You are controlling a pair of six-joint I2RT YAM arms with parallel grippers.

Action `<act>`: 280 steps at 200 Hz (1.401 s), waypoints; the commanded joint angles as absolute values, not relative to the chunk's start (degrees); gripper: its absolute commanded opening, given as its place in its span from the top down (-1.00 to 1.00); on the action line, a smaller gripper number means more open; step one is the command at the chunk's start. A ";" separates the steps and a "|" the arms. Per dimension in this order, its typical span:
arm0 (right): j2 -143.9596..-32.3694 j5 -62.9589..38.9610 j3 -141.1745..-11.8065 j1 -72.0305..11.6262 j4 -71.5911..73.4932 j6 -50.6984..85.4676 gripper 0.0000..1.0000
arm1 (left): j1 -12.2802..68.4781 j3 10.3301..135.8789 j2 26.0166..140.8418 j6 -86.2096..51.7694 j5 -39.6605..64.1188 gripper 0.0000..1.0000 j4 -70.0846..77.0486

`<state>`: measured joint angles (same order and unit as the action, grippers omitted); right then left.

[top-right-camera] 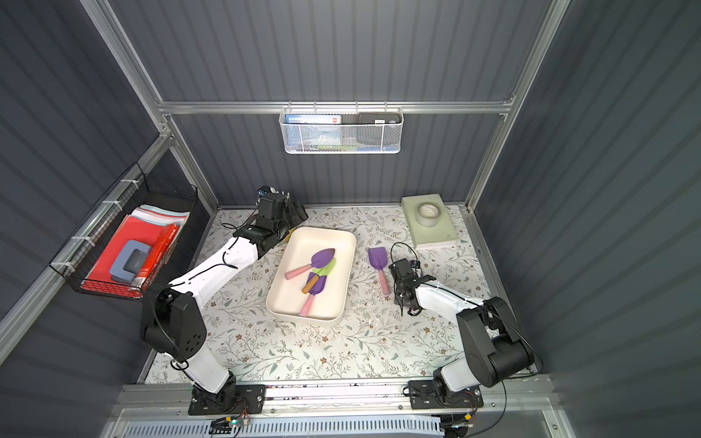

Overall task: Take the shovel out of the storage box
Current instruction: Place the shovel at the center of the board.

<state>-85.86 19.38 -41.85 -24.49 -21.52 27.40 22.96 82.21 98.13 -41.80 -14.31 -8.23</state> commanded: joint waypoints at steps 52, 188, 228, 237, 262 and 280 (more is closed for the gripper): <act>-88.57 18.08 -45.14 -23.55 -21.49 27.54 -0.13 | 27.51 81.91 106.81 -37.11 -17.33 -0.64 -15.43; -75.45 19.65 -46.26 -23.57 -26.60 27.44 -0.38 | 31.64 89.51 117.71 -26.24 -32.73 -0.31 -33.89; -76.17 18.32 -45.57 -23.61 -25.05 27.45 -0.38 | 31.64 88.34 116.39 -24.04 -26.37 -0.37 -34.26; -76.42 18.07 -45.83 -23.60 -25.27 27.40 -0.38 | 31.64 88.18 116.28 -23.66 -25.35 -0.38 -34.45; -76.51 18.53 -46.08 -23.63 -25.76 27.14 -0.38 | 31.63 85.42 114.45 -21.21 -17.98 -0.40 -32.22; -76.29 18.59 -45.46 -23.61 -25.26 27.07 -0.38 | 31.64 83.66 113.86 -20.06 -14.80 -0.41 -31.68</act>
<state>-76.42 18.22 -45.10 -23.66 -24.95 27.42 31.68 86.26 116.62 -23.31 -21.76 -31.46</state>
